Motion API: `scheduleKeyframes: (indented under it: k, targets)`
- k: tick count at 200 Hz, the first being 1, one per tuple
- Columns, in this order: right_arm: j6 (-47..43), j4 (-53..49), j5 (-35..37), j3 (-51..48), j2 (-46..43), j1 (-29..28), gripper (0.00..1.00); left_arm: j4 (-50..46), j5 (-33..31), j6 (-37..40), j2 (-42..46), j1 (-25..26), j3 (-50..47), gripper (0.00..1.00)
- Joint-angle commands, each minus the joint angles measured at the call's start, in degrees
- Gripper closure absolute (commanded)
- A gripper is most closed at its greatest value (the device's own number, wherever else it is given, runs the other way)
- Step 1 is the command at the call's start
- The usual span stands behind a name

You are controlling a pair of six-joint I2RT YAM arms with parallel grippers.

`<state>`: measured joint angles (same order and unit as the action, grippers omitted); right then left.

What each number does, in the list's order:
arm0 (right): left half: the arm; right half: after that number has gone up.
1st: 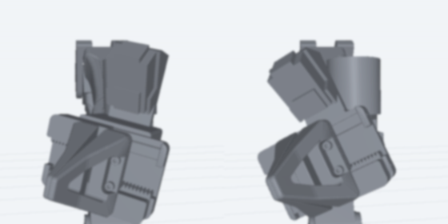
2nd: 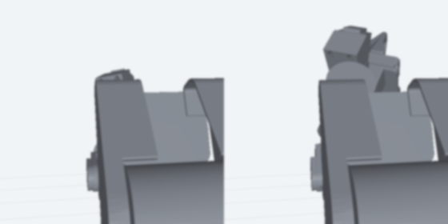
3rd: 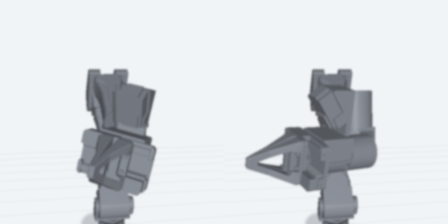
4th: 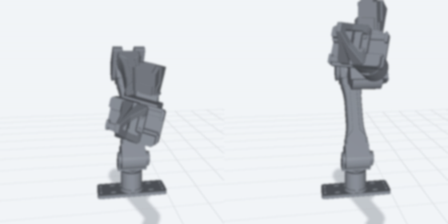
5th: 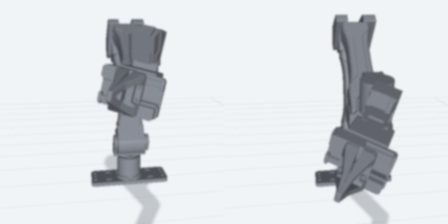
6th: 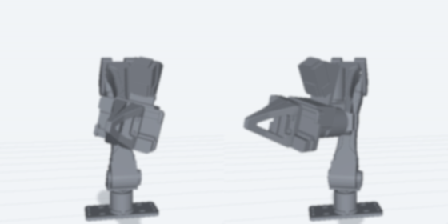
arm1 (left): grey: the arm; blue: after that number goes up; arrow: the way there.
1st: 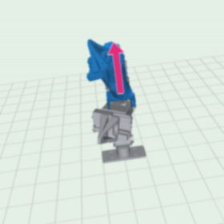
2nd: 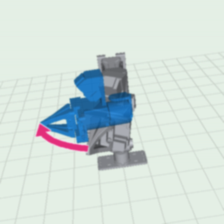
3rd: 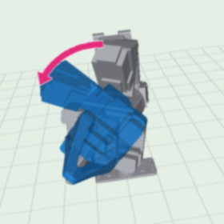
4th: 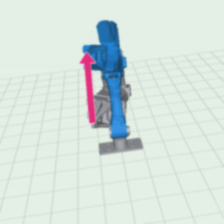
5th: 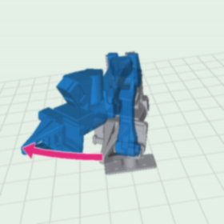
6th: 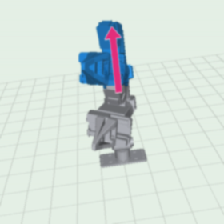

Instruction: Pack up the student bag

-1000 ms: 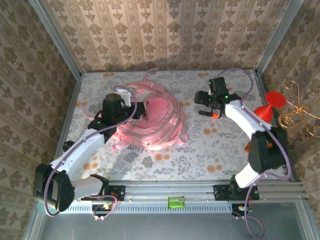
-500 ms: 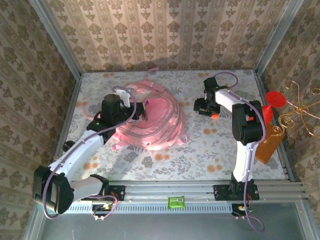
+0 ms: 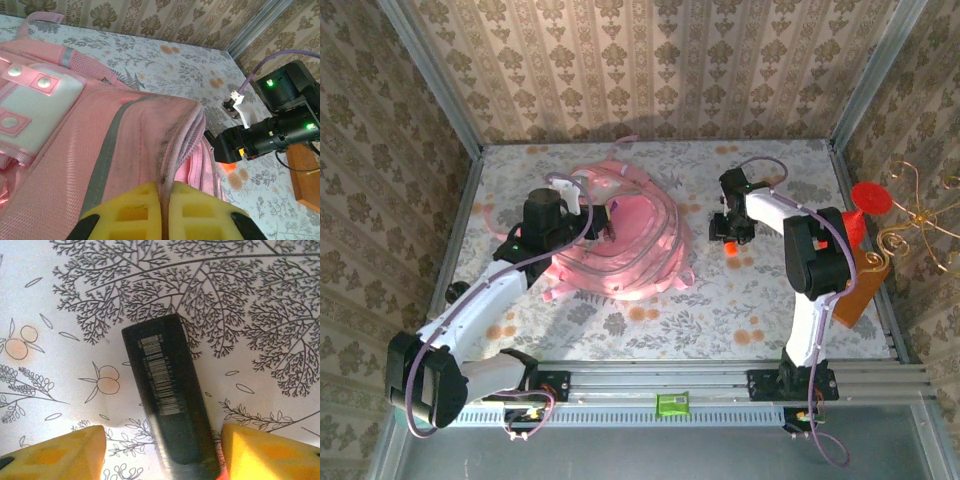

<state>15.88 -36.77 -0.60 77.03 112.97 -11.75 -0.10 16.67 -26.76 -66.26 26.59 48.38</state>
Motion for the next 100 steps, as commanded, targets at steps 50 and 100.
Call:
scheduleKeyframes:
  k: [50, 100]
  targets:
    - [-0.83, -1.36, 3.41, -1.2, 0.19, -0.84, 0.72, 4.88, -0.19, 1.36, 1.58, -0.05, 1.58, 1.0]
    - [5.75, 13.01, -12.56, -11.15, -18.76, -0.86, 0.79, 4.34, -0.07, 1.46, 1.62, -0.05, 1.21, 1.0]
